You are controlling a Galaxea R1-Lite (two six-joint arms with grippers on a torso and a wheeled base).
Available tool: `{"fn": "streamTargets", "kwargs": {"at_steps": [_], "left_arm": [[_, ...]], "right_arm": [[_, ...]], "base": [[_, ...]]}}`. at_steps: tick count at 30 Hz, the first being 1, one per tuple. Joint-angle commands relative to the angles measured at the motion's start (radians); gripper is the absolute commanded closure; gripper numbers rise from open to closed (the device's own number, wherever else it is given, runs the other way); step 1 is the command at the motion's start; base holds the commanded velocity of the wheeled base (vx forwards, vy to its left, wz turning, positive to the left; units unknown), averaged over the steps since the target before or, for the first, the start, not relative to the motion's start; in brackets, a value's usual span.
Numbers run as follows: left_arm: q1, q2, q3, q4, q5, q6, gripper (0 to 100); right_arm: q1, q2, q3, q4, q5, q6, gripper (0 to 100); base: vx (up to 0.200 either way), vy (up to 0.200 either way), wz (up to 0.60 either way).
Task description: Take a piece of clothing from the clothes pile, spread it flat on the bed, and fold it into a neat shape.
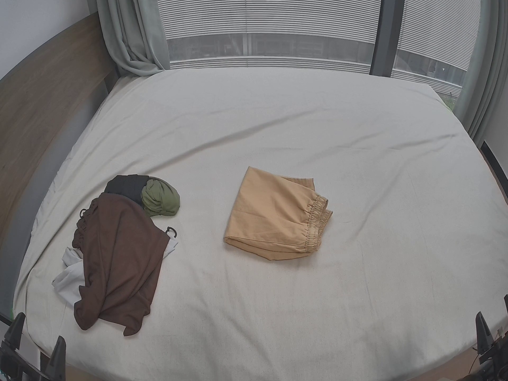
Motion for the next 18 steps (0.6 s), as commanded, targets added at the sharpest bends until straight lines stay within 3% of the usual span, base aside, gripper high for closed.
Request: {"fn": "streamTargets", "kwargs": {"at_steps": [1, 18], "left_arm": [[-0.002, -0.009, 0.016, 0.030, 0.031, -0.002, 0], [-0.003, -0.011, 0.016, 0.030, 0.031, -0.002, 0]], "right_arm": [[0.007, -0.031, 0.018, 0.000, 0.001, 0.001, 0], [0.007, -0.031, 0.018, 0.002, 0.005, -0.002, 0]], "base": [[0.000, 0.000, 0.00], [0.000, 0.000, 0.00]]}}
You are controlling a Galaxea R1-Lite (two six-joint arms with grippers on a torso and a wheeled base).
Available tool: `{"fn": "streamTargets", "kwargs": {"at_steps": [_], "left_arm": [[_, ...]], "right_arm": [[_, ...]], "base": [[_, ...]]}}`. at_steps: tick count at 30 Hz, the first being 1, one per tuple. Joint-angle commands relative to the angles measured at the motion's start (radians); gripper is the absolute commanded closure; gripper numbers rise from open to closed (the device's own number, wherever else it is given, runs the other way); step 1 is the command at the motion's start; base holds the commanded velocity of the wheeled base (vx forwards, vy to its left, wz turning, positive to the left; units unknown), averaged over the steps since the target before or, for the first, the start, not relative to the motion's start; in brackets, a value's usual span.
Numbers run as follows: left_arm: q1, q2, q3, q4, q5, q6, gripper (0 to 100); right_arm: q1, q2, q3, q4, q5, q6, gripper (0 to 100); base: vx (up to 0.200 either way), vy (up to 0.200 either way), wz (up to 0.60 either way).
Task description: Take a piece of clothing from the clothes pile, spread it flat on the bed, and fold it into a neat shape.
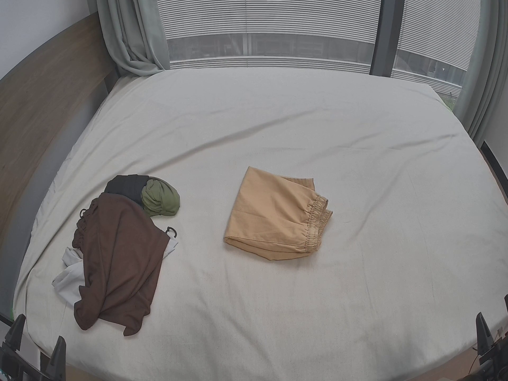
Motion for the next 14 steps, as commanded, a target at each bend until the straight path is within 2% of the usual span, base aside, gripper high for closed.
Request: {"fn": "streamTargets", "kwargs": {"at_steps": [1, 14], "left_arm": [[0.001, -0.008, 0.016, 0.001, -0.001, -0.002, 0], [0.001, -0.008, 0.016, 0.001, 0.000, 0.000, 0]], "right_arm": [[0.001, -0.012, 0.018, 0.000, 0.000, 0.000, 0], [0.001, -0.012, 0.018, 0.000, 0.000, 0.002, 0]], "base": [[0.000, 0.000, 0.00], [0.000, 0.000, 0.00]]}}
